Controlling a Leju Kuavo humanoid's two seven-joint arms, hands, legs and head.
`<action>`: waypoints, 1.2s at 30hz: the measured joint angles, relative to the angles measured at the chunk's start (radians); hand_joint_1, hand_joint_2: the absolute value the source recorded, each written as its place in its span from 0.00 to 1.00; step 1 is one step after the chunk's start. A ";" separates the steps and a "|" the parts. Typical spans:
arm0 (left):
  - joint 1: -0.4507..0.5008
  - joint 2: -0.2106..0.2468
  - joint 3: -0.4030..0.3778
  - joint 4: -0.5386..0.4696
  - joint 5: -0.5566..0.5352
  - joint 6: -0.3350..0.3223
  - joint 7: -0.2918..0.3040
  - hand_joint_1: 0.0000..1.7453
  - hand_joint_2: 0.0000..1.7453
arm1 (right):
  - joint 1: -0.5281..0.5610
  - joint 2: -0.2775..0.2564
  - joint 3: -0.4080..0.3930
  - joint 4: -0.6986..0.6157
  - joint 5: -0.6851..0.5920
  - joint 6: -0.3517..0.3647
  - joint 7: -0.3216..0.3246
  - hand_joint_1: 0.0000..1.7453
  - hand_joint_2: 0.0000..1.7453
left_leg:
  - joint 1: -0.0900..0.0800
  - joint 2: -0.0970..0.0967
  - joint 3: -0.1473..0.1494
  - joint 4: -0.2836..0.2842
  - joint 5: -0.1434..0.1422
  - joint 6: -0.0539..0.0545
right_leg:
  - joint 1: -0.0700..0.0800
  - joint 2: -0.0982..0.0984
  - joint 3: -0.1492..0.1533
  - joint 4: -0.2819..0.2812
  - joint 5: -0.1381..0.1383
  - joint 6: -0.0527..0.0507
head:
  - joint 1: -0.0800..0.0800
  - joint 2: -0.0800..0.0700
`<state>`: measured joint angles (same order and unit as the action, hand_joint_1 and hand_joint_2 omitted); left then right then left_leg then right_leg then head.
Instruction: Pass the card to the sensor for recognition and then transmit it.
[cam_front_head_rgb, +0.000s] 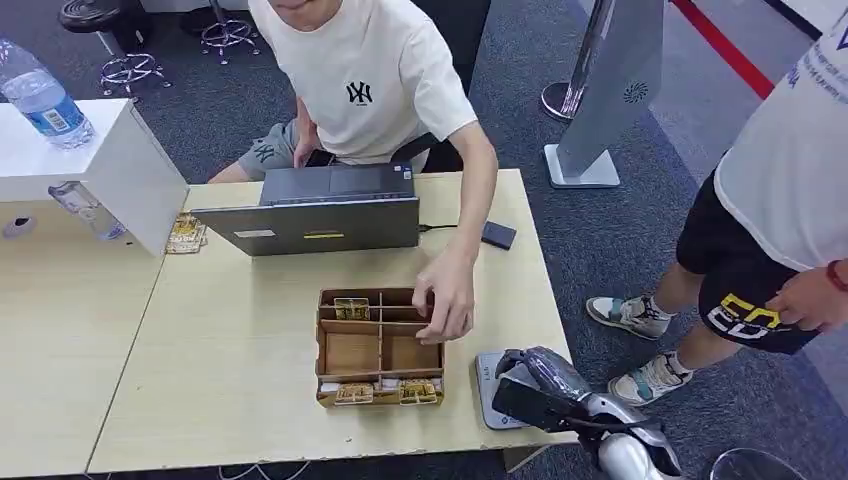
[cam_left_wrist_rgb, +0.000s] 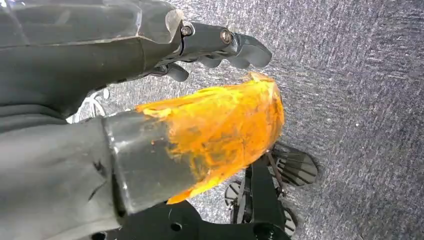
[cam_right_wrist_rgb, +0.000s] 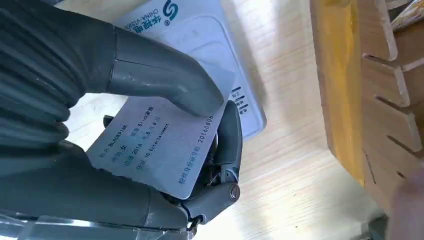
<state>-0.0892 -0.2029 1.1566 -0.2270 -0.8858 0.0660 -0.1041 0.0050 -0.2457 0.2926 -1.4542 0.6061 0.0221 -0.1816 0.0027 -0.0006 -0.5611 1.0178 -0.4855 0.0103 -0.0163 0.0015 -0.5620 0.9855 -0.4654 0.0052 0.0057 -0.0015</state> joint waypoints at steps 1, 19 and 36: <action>0.000 0.000 0.000 0.000 0.000 0.000 0.000 0.00 0.00 | 0.000 0.000 0.000 0.001 0.005 -0.001 0.000 1.00 1.00 | 0.000 0.000 0.000 0.000 0.000 0.000 | 0.000 0.000 0.000 0.000 0.000 0.000 | 0.000 0.000; 0.000 0.000 0.000 0.000 -0.004 0.000 0.000 0.00 0.00 | -0.010 0.003 0.013 0.026 0.079 -0.031 0.017 1.00 1.00 | 0.000 0.000 0.000 0.000 0.000 0.000 | 0.000 0.000 0.000 0.000 0.000 0.000 | 0.000 0.000; 0.000 0.000 0.000 0.000 -0.009 -0.002 -0.001 0.00 0.00 | -0.007 0.014 0.019 0.035 0.156 -0.092 0.034 1.00 1.00 | 0.000 0.000 0.000 0.000 0.000 0.000 | 0.000 0.000 0.000 0.000 0.000 0.000 | 0.000 0.000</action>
<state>-0.0893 -0.2033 1.1570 -0.2270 -0.8949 0.0641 -0.1053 -0.0019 -0.2312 0.3113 -1.4191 0.7618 -0.0702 -0.1476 0.0027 -0.0005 -0.5609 1.0178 -0.4855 0.0103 -0.0163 0.0015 -0.5619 0.9855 -0.4654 0.0052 0.0053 -0.0015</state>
